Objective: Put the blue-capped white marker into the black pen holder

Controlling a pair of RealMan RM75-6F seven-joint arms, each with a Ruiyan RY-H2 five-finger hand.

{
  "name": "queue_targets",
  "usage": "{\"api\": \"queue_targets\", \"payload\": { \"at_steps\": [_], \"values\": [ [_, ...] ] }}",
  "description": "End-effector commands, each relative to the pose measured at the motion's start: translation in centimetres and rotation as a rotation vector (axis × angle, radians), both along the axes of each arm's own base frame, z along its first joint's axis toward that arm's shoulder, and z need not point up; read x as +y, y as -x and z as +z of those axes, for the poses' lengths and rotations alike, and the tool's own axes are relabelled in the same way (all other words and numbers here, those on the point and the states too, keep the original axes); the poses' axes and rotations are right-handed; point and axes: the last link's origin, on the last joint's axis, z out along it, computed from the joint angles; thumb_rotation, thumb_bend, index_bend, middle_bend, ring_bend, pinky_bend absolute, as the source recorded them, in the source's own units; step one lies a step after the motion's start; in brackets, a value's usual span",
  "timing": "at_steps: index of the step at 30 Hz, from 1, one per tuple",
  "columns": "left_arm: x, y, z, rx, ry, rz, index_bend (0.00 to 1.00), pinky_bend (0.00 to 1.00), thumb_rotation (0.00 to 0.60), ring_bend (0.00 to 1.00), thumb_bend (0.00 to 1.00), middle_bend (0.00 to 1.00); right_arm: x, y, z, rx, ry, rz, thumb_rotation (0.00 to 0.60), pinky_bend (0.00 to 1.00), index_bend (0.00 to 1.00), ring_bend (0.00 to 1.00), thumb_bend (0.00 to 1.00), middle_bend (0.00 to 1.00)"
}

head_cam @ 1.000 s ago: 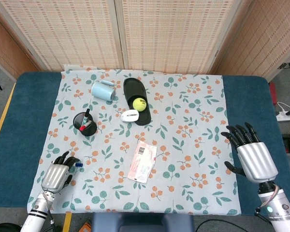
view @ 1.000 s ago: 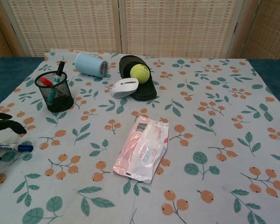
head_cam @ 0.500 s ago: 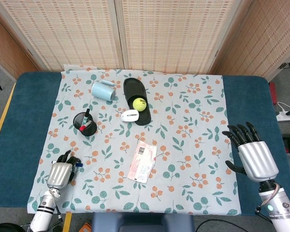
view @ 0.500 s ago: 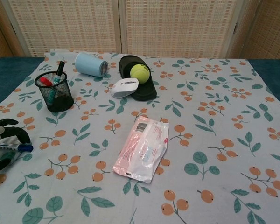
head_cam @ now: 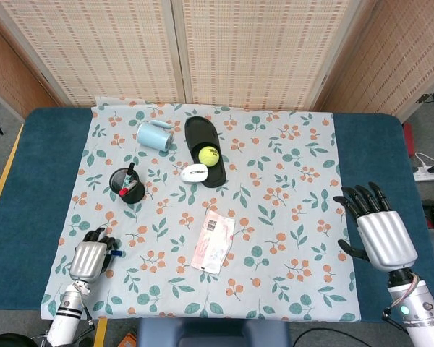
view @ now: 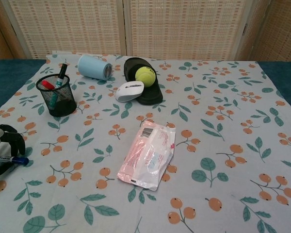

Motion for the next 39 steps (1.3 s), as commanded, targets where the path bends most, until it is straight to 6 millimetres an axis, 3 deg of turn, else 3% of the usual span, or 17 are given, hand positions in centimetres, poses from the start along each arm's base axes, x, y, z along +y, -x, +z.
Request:
{"api": "queue_targets", "payload": {
  "at_steps": [1,14,18,25,29,33,35,37,39],
  "values": [
    [0.0,0.1,0.0,0.011,-0.017,0.000,0.52,0.23,0.600,0.20,0.37,0.53,0.0,0.0,0.0,-0.003,-0.003,0.001,0.600,0.00,0.23,0.09,0.10,0.13],
    [0.0,0.1,0.1,0.010,-0.049,-0.004,0.56,0.24,0.600,0.23,0.37,0.58,-0.1,0.0,0.0,0.001,0.005,-0.002,0.600,0.00,0.25,0.09,0.10,0.13],
    [0.4,-0.3,1.1,0.000,-0.088,-0.018,0.55,0.24,0.600,0.23,0.37,0.57,-0.1,0.0,0.0,-0.003,0.006,0.000,0.600,0.00,0.25,0.09,0.10,0.13],
    [4.0,-2.5,6.9,-0.081,-0.247,-0.066,0.54,0.25,0.600,0.23,0.37,0.57,0.0,0.0,0.2,-0.013,0.005,0.002,0.600,0.00,0.25,0.09,0.10,0.13],
    [6.3,-4.3,10.6,-0.273,-0.246,-0.068,0.55,0.25,0.600,0.23,0.37,0.58,0.0,0.0,0.2,-0.016,0.004,0.002,0.600,0.00,0.24,0.09,0.10,0.13],
    [7.3,-4.8,12.1,-0.366,-0.222,-0.065,0.55,0.25,0.600,0.23,0.37,0.58,0.0,0.0,0.3,-0.019,0.003,0.003,0.600,0.00,0.24,0.09,0.10,0.13],
    [8.9,-5.1,14.4,-0.422,-0.215,-0.071,0.56,0.25,0.600,0.23,0.37,0.58,0.0,0.0,0.4,-0.023,0.007,0.004,0.600,0.00,0.24,0.09,0.10,0.13],
    [12.1,-6.2,18.2,-0.556,-0.217,-0.078,0.57,0.25,0.600,0.23,0.37,0.59,0.0,0.1,0.5,-0.019,0.009,0.002,0.600,0.00,0.24,0.09,0.10,0.13],
    [13.6,-6.9,19.5,-0.655,-0.171,-0.056,0.57,0.25,0.600,0.24,0.37,0.59,0.0,0.1,0.4,-0.021,0.005,0.003,0.600,0.00,0.24,0.09,0.10,0.13]
  ]
}}
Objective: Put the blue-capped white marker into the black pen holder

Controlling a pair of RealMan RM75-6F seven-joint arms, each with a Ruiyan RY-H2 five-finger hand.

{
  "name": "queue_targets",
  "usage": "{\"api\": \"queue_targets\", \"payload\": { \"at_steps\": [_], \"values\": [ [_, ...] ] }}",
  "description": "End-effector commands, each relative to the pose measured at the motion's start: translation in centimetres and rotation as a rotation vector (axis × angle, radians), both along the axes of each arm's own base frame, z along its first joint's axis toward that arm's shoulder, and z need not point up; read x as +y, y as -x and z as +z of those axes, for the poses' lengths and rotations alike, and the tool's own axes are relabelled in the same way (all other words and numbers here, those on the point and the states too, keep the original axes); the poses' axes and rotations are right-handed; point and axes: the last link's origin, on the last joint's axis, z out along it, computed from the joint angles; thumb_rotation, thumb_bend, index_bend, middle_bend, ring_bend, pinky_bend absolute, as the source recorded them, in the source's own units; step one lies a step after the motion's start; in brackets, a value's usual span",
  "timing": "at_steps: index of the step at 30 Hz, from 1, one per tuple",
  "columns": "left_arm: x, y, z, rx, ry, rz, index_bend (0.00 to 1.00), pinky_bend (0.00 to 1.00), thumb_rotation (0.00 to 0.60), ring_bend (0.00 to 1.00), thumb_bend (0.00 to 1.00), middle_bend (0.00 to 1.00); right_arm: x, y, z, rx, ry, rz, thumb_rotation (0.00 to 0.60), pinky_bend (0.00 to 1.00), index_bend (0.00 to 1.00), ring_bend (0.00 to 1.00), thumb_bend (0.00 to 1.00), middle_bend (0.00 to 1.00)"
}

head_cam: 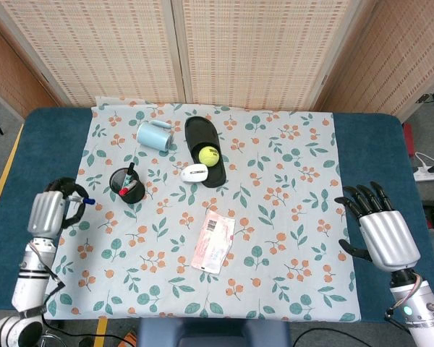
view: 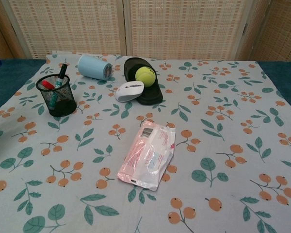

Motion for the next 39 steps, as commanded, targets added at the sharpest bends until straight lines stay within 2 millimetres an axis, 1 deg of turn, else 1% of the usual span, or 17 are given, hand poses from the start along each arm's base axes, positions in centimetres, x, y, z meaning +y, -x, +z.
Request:
{"api": "queue_targets", "payload": {
  "at_steps": [1,4,6,7,9,11,16,19,22,25,30,32,33,35,37,39],
  "values": [
    [5.6,-2.8,5.9,-0.284,0.090,-0.025,0.58,0.25,0.600,0.24,0.37,0.60,0.0,0.0,0.0,0.002,-0.003,0.001,0.600,0.00,0.24,0.09,0.10,0.13],
    [8.0,-3.6,7.0,-0.435,0.167,0.000,0.58,0.25,0.600,0.24,0.37,0.60,0.0,0.0,0.0,0.003,0.000,-0.001,0.600,0.00,0.24,0.09,0.10,0.13],
    [9.2,-4.0,7.2,-0.532,0.213,0.023,0.58,0.25,0.600,0.24,0.37,0.61,0.1,0.0,0.1,0.007,0.007,-0.002,0.600,0.00,0.24,0.09,0.10,0.13],
    [9.9,-4.1,7.2,-0.585,0.240,0.039,0.58,0.25,0.600,0.24,0.37,0.61,0.1,0.0,0.2,0.007,0.012,-0.004,0.600,0.00,0.24,0.09,0.10,0.13],
    [10.6,-4.3,6.9,-0.661,0.280,0.064,0.59,0.25,0.600,0.24,0.37,0.61,0.1,0.1,0.2,0.009,0.018,-0.007,0.600,0.00,0.24,0.09,0.10,0.13],
    [11.2,-4.3,6.2,-0.716,0.312,0.084,0.59,0.25,0.600,0.24,0.37,0.61,0.0,0.1,0.3,0.011,0.021,-0.011,0.600,0.00,0.24,0.09,0.10,0.13],
    [12.3,-4.7,3.5,-0.877,0.385,0.123,0.59,0.24,0.600,0.24,0.37,0.61,-0.1,0.2,0.1,0.015,0.014,-0.017,0.600,0.00,0.24,0.09,0.10,0.13],
    [12.7,-4.3,1.8,-0.908,0.415,0.149,0.59,0.24,0.600,0.24,0.37,0.61,-0.1,0.2,0.3,0.013,0.023,-0.017,0.600,0.00,0.24,0.09,0.10,0.13],
    [12.7,-3.7,0.6,-0.936,0.429,0.167,0.59,0.24,0.600,0.24,0.37,0.61,-0.1,0.3,0.4,0.012,0.031,-0.019,0.600,0.00,0.24,0.09,0.10,0.13],
    [12.7,-3.4,0.0,-0.954,0.438,0.174,0.59,0.24,0.600,0.24,0.37,0.61,-0.1,0.5,0.4,0.016,0.027,-0.026,0.600,0.00,0.24,0.09,0.10,0.13],
    [12.7,-3.3,-0.3,-0.959,0.447,0.167,0.59,0.24,0.600,0.23,0.37,0.60,-0.1,0.5,0.3,0.015,0.023,-0.028,0.600,0.00,0.24,0.09,0.10,0.13],
    [12.7,-3.3,-0.4,-0.952,0.458,0.165,0.54,0.23,0.600,0.21,0.37,0.57,-0.1,0.4,0.3,0.015,0.024,-0.027,0.600,0.00,0.24,0.09,0.10,0.13],
    [12.6,-3.3,-0.4,-0.950,0.467,0.164,0.49,0.22,0.600,0.19,0.37,0.53,-0.1,0.4,0.3,0.014,0.025,-0.026,0.600,0.00,0.24,0.09,0.10,0.13],
    [12.5,-3.3,-0.3,-0.944,0.478,0.158,0.38,0.20,0.600,0.14,0.37,0.41,-0.1,0.4,0.3,0.015,0.024,-0.025,0.600,0.00,0.24,0.09,0.10,0.13],
    [12.4,-3.2,-0.3,-0.933,0.491,0.148,0.26,0.16,0.600,0.06,0.37,0.25,0.0,0.4,0.3,0.014,0.022,-0.024,0.600,0.00,0.24,0.09,0.10,0.13],
    [12.4,-3.1,-0.4,-0.923,0.502,0.143,0.20,0.13,0.600,0.01,0.37,0.16,0.0,0.3,0.3,0.012,0.022,-0.024,0.600,0.00,0.25,0.09,0.10,0.13]
  ]
}}
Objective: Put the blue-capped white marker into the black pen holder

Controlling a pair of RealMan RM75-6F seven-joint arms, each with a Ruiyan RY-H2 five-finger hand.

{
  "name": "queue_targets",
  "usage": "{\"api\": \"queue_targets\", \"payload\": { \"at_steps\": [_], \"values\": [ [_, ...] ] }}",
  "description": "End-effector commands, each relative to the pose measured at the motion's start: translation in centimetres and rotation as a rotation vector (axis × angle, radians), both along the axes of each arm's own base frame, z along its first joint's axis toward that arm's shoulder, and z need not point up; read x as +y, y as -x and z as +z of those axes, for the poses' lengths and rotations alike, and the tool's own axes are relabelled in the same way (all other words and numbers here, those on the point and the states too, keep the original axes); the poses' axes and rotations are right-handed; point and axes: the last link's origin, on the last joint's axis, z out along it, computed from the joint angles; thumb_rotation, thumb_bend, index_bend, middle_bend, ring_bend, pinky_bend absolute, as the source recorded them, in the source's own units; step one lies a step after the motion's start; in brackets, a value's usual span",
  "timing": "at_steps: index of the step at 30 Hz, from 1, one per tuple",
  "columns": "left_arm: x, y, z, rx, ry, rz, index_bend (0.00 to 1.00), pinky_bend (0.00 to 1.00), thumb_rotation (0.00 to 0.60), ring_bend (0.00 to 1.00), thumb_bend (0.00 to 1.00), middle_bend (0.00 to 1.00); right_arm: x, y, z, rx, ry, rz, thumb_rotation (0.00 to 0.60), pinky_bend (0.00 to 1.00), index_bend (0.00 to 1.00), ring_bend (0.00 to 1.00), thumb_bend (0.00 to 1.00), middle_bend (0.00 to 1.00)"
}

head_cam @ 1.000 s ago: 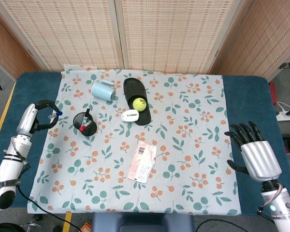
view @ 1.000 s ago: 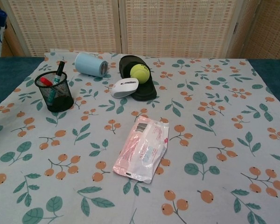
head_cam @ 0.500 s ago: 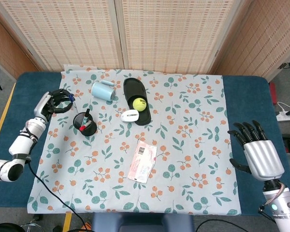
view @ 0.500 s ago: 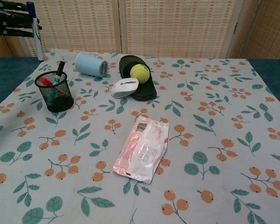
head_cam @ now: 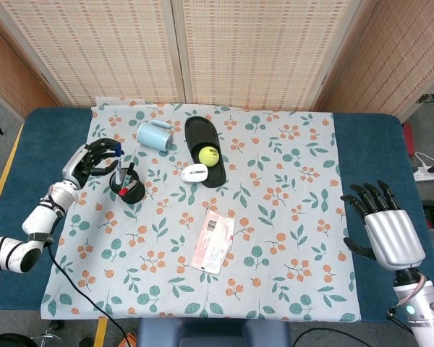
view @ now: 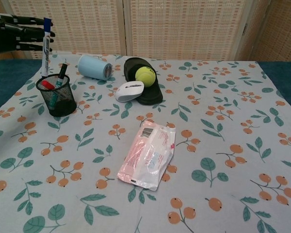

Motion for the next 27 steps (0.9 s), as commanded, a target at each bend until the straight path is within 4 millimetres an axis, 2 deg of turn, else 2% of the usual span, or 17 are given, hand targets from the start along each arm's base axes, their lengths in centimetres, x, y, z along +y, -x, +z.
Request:
{"api": "queue_targets", "payload": {
  "at_steps": [1,4,8,11,13,16,18,22,25,27],
  "values": [
    [0.0,0.3,0.0,0.016,0.010,-0.025,0.18,0.12,0.600,0.00,0.37,0.11,0.0,0.0,0.0,-0.002,0.001,0.002,0.600,0.00,0.25,0.09,0.10,0.13],
    [0.0,0.5,0.0,0.006,0.015,-0.034,0.14,0.10,0.600,0.00,0.37,0.05,0.1,0.0,0.0,-0.002,-0.003,0.002,0.600,0.00,0.25,0.09,0.10,0.13],
    [0.1,0.8,0.5,0.011,-0.001,-0.052,0.14,0.09,0.600,0.00,0.37,0.04,0.0,0.0,0.0,-0.003,-0.003,0.001,0.600,0.00,0.26,0.09,0.10,0.13],
    [-0.2,1.4,2.1,0.126,-0.053,-0.112,0.15,0.10,0.600,0.00,0.37,0.07,0.0,0.0,0.0,-0.008,-0.005,0.002,0.600,0.00,0.26,0.09,0.10,0.13],
    [-1.0,2.0,3.9,0.312,-0.131,-0.188,0.18,0.11,0.600,0.00,0.37,0.10,0.0,0.0,0.0,-0.011,-0.011,0.000,0.600,0.00,0.26,0.09,0.10,0.13],
    [-3.8,2.8,6.3,0.601,-0.249,-0.297,0.20,0.12,0.600,0.00,0.37,0.13,-0.1,0.1,0.1,-0.020,-0.010,0.000,0.600,0.00,0.26,0.09,0.10,0.13],
    [-6.4,3.4,7.4,0.777,-0.315,-0.336,0.21,0.12,0.600,0.00,0.37,0.14,0.0,0.0,0.1,-0.027,-0.014,0.006,0.600,0.00,0.26,0.09,0.10,0.13],
    [-11.2,5.1,8.4,1.040,-0.405,-0.332,0.23,0.13,0.600,0.03,0.37,0.15,0.2,-0.3,0.2,-0.034,-0.019,0.022,0.600,0.00,0.26,0.09,0.10,0.13],
    [-14.1,6.9,8.6,1.170,-0.436,-0.301,0.21,0.15,0.600,0.05,0.37,0.16,0.3,-0.4,0.0,-0.033,-0.036,0.028,0.600,0.00,0.26,0.09,0.10,0.13],
    [-15.5,8.0,8.6,1.189,-0.427,-0.270,0.21,0.15,0.600,0.05,0.38,0.16,0.4,-0.4,-0.2,-0.033,-0.045,0.030,0.600,0.00,0.26,0.09,0.10,0.13]
  ]
}}
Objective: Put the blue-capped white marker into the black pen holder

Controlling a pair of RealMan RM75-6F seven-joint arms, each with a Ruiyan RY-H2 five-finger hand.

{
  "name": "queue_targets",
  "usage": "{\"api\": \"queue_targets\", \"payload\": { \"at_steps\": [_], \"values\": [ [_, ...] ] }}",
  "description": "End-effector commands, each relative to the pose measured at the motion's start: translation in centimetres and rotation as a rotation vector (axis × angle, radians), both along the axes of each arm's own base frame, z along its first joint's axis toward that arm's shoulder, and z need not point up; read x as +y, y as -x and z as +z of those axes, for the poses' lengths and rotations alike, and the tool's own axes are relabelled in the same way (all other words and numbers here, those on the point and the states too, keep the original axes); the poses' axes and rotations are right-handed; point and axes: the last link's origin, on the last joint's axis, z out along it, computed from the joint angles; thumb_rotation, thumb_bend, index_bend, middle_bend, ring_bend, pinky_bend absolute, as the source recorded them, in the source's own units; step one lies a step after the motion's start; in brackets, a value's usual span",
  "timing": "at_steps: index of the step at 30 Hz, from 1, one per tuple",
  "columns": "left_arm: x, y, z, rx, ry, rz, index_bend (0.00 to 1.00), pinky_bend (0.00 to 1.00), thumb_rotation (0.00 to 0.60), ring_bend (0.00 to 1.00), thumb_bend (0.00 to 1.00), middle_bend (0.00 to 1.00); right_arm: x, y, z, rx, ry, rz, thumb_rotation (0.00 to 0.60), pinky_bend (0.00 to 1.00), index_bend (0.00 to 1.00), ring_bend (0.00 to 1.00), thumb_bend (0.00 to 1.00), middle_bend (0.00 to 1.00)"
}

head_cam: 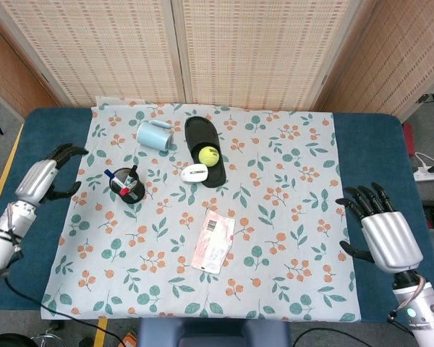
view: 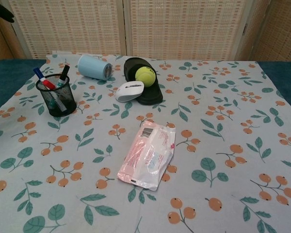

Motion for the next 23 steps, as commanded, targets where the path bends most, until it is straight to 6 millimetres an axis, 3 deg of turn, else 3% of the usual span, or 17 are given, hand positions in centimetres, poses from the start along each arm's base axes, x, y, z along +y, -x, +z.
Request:
{"api": "queue_targets", "payload": {
  "at_steps": [1,11,23],
  "values": [
    [-8.5,4.4,2.3,0.237,-0.157,0.084,0.21,0.16,0.600,0.05,0.38,0.16,0.0,-0.1,-0.2,0.000,-0.011,0.002,0.600,0.00,0.26,0.09,0.10,0.13],
    [-11.2,10.4,2.0,0.282,-0.196,0.276,0.18,0.14,0.600,0.05,0.37,0.12,0.2,-0.6,-0.8,0.015,-0.025,0.022,0.600,0.00,0.28,0.09,0.10,0.13],
    [-10.8,11.3,1.8,0.316,-0.217,0.282,0.17,0.13,0.600,0.04,0.37,0.12,0.1,-0.6,-1.1,0.026,-0.032,0.022,0.600,0.00,0.28,0.09,0.10,0.13]
  ]
}}
